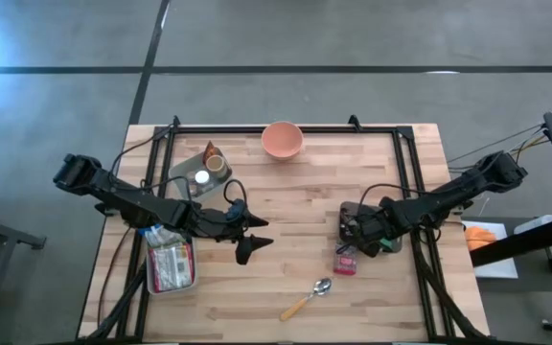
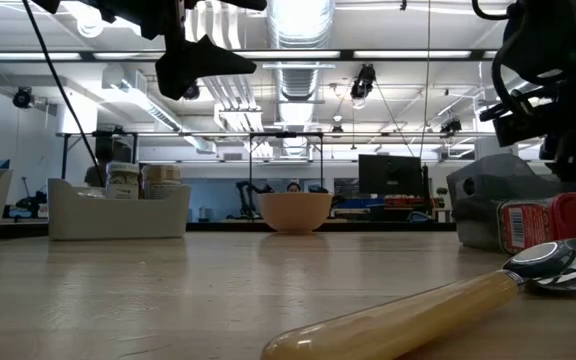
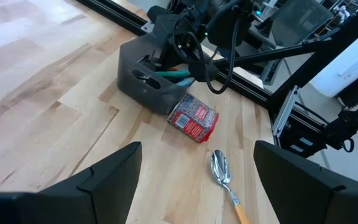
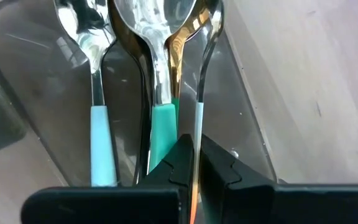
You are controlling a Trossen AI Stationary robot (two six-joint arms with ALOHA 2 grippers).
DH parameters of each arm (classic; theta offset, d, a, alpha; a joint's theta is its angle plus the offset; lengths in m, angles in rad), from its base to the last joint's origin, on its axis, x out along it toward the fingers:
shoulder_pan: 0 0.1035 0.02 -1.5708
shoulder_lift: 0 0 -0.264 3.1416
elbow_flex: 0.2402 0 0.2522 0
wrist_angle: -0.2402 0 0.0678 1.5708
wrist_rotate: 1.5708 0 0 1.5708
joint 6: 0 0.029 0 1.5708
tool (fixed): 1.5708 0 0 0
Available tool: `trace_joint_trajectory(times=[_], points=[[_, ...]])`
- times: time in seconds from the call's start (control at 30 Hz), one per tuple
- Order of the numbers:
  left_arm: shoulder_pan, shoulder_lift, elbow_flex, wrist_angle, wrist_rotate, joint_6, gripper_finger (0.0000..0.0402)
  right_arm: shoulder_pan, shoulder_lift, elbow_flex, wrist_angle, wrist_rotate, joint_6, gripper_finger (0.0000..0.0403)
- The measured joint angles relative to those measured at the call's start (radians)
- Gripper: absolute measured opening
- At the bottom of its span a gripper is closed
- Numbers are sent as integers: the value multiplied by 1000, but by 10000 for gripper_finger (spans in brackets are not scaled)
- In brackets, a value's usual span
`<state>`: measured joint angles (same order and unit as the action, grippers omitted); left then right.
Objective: Pick & Place Food Item
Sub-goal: Put the white orange spoon into the black bin, then put the red seasoning can into the top gray bin
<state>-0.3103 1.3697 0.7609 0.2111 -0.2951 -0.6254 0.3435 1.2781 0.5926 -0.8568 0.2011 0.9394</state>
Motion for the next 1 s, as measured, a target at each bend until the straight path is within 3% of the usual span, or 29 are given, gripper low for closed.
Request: trace_joint_trajectory(times=[0.2,0.5,0.67,1.0], points=[[0,0,0,-7,0,0,313,0,0,0,4,-25,2,21],[0,0,0,-21,0,0,313,-7,0,0,6,-43,-4,145],[0,0,0,-43,0,0,313,-17,0,0,3,-43,-4,192],[0,0,0,-52,0,0,313,-21,0,0,0,-43,-4,213]])
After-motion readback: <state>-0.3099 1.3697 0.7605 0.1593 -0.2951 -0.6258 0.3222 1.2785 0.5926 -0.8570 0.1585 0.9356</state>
